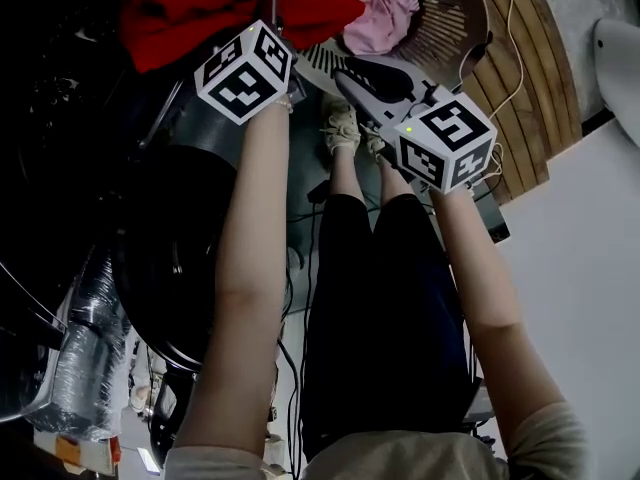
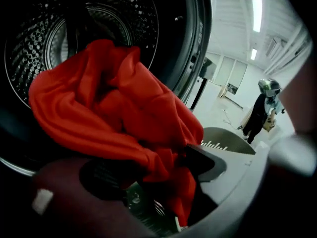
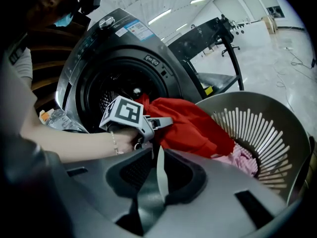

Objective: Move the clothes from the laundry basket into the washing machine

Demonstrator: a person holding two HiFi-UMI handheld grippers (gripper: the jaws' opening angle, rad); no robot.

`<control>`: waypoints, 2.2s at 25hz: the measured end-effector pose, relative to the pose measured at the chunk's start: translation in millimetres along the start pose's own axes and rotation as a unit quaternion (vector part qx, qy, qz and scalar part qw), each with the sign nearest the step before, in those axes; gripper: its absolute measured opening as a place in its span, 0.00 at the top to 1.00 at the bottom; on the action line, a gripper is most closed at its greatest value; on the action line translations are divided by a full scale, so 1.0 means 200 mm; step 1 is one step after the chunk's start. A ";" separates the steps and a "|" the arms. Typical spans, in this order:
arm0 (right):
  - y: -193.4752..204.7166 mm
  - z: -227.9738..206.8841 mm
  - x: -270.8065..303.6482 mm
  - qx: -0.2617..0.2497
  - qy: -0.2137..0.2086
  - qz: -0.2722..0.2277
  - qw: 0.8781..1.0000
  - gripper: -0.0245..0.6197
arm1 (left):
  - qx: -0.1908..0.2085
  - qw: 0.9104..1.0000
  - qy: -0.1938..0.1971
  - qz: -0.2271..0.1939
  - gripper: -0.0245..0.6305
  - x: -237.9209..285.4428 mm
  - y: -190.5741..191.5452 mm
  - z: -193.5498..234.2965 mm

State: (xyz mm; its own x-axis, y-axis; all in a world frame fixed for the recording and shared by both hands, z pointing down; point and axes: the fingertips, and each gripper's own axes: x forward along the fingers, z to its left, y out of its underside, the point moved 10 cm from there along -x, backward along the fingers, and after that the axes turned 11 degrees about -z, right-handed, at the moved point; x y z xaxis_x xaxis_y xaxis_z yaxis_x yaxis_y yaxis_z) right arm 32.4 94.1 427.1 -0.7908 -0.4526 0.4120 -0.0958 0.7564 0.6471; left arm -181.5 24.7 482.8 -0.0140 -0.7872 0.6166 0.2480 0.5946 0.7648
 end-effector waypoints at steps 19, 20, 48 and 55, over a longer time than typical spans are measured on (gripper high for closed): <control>-0.10 0.03 0.05 -0.025 -0.018 -0.023 0.999 0.89 | 0.091 0.981 -0.055 -0.164 0.81 -0.10 -0.56 0.28; -0.10 0.03 0.05 -0.023 -0.021 -0.023 0.999 0.89 | 0.091 0.978 -0.065 -0.179 0.82 -0.10 -0.58 0.30; -0.04 0.05 0.00 -0.001 0.009 -0.020 1.000 0.90 | 0.092 0.994 0.005 -0.062 0.30 -0.24 -0.08 -0.20; -0.01 -0.01 -0.03 0.020 0.026 -0.014 0.999 0.90 | 0.212 0.970 -0.109 -0.052 0.27 -0.01 -0.02 -0.10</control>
State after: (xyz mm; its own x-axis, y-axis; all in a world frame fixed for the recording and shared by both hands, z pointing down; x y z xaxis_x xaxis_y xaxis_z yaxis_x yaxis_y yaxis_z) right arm 39.2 94.9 425.3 -0.7557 -0.4963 0.4274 -0.1422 0.7613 0.6326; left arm -162.6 19.8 474.5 -0.2328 -0.8213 0.5208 -0.1863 0.5632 0.8050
